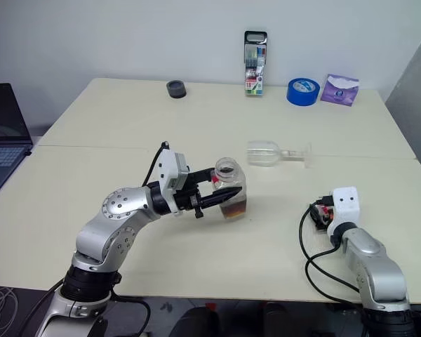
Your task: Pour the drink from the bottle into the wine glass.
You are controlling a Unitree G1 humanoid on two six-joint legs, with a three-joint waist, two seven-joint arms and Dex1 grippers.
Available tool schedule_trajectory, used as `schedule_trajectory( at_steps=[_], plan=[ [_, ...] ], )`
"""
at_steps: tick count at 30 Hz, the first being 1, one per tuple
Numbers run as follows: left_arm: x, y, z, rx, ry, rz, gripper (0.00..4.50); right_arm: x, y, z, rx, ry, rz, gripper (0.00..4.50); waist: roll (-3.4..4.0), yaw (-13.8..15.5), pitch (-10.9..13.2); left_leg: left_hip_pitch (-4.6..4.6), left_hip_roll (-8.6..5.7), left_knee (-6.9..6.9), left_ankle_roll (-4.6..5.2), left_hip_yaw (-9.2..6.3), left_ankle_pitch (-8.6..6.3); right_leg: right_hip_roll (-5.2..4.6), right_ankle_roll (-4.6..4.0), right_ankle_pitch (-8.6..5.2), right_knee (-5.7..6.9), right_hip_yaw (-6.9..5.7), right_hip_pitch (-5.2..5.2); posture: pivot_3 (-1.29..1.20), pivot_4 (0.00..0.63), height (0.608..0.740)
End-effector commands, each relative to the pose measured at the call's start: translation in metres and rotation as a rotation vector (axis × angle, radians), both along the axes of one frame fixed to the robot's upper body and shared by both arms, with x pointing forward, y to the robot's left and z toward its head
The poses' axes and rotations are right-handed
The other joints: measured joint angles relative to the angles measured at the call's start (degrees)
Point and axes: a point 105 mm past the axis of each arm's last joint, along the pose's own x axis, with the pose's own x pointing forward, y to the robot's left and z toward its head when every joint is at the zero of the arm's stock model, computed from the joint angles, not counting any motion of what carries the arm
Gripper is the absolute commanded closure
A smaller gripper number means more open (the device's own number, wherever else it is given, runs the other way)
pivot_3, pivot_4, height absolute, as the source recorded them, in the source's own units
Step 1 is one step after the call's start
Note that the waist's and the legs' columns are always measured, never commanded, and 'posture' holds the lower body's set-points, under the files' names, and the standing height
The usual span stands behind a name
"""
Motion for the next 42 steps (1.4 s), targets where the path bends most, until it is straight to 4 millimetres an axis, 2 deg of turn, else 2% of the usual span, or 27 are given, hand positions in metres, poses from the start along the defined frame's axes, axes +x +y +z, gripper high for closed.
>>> schedule_trajectory(
  at_steps=[1,5,7,10,12,15,18,21,25,31,37,42],
  plan=[
    [-0.007,-0.005,0.013,-0.022,-0.06,-0.023,2.39,0.004,0.0,0.018,-0.028,-0.047,0.017,0.02,0.0,0.0,0.0,0.0,0.0,0.0,0.0,0.0,0.0,0.0,0.0,0.0,0.0,0.0,0.0,0.0,0.15,0.74],
    [-0.005,-0.005,0.011,-0.031,-0.054,-0.012,2.39,0.006,0.001,0.029,-0.032,-0.054,0.047,0.02,0.0,0.0,0.0,-0.01,-0.01,0.0,0.01,0.0,-0.01,0.0,0.0,0.0,0.0,0.0,0.0,0.0,0.15,0.74],
    [-0.003,-0.004,0.01,-0.036,-0.051,0.006,2.39,0.006,0.006,0.039,-0.087,-0.065,0.119,0.02,0.01,0.0,0.0,-0.01,-0.01,0.0,0.01,0.0,-0.01,0.0,0.0,0.0,-0.01,0.0,0.0,0.0,0.15,0.74],
    [0.001,0.0,0.01,-0.052,-0.053,0.057,2.39,0.008,0.009,0.064,-0.167,-0.098,0.229,0.02,0.0,0.0,0.0,-0.01,-0.02,0.0,0.07,-0.01,-0.04,-0.01,0.0,0.0,-0.01,0.0,0.0,0.0,0.15,0.74],
    [0.018,0.008,0.013,-0.049,-0.087,0.188,2.39,0.01,0.007,0.084,-0.231,-0.111,0.327,0.02,0.01,0.0,0.0,0.0,-0.02,0.0,0.18,-0.01,-0.1,0.0,0.0,0.0,-0.01,0.0,0.0,0.0,0.15,0.74],
    [0.036,0.02,0.018,-0.059,-0.104,0.328,2.39,0.002,0.027,0.114,-0.065,-0.142,0.575,0.02,-0.03,0.0,0.0,0.02,-0.03,0.02,0.22,-0.05,-0.12,0.0,0.0,0.0,-0.01,-0.04,0.03,0.0,0.15,0.74],
    [0.049,0.032,0.024,-0.077,-0.125,0.454,2.39,-0.017,0.05,0.149,0.148,-0.172,0.824,0.02,-0.04,0.0,0.0,0.02,0.01,0.0,0.23,-0.08,-0.12,0.05,-0.01,0.01,-0.03,-0.06,0.04,0.0,0.15,0.74],
    [0.059,0.046,0.03,-0.092,-0.147,0.577,2.39,-0.028,0.068,0.161,0.215,-0.153,0.952,0.02,-0.05,0.1,0.0,-0.04,0.0,0.01,0.22,-0.09,-0.12,0.01,-0.01,0.01,-0.06,-0.08,0.04,0.0,0.15,0.74],
    [0.079,0.088,0.038,-0.144,-0.189,0.894,2.39,-0.039,0.106,0.182,0.277,-0.198,1.088,0.02,-0.05,0.1,0.0,-0.06,-0.01,0.04,0.23,-0.08,-0.13,-0.03,-0.01,0.01,-0.04,-0.06,0.02,0.0,0.15,0.74],
    [0.087,0.118,0.035,-0.221,-0.176,1.092,2.39,-0.04,0.134,0.197,0.254,-0.306,1.12,0.02,-0.07,0.5,0.0,-0.19,-0.02,0.08,0.2,-0.12,-0.11,-0.08,0.0,0.02,-0.06,-0.15,-0.03,0.0,0.15,0.74],
    [0.092,0.134,0.027,-0.254,-0.142,1.109,2.39,-0.042,0.149,0.201,0.247,-0.347,1.139,0.02,-0.08,0.5,0.0,-0.26,-0.06,0.1,0.0,-0.13,0.0,-0.13,0.01,0.02,-0.08,-0.18,-0.07,0.0,0.15,0.74],
    [0.095,0.141,0.019,-0.294,-0.091,1.081,2.39,-0.042,0.151,0.198,0.243,-0.348,1.14,0.02,-0.08,0.4,0.0,-0.26,-0.06,0.09,0.0,-0.13,0.0,-0.13,0.0,0.02,-0.06,-0.18,-0.09,0.0,0.15,0.74]
  ],
)
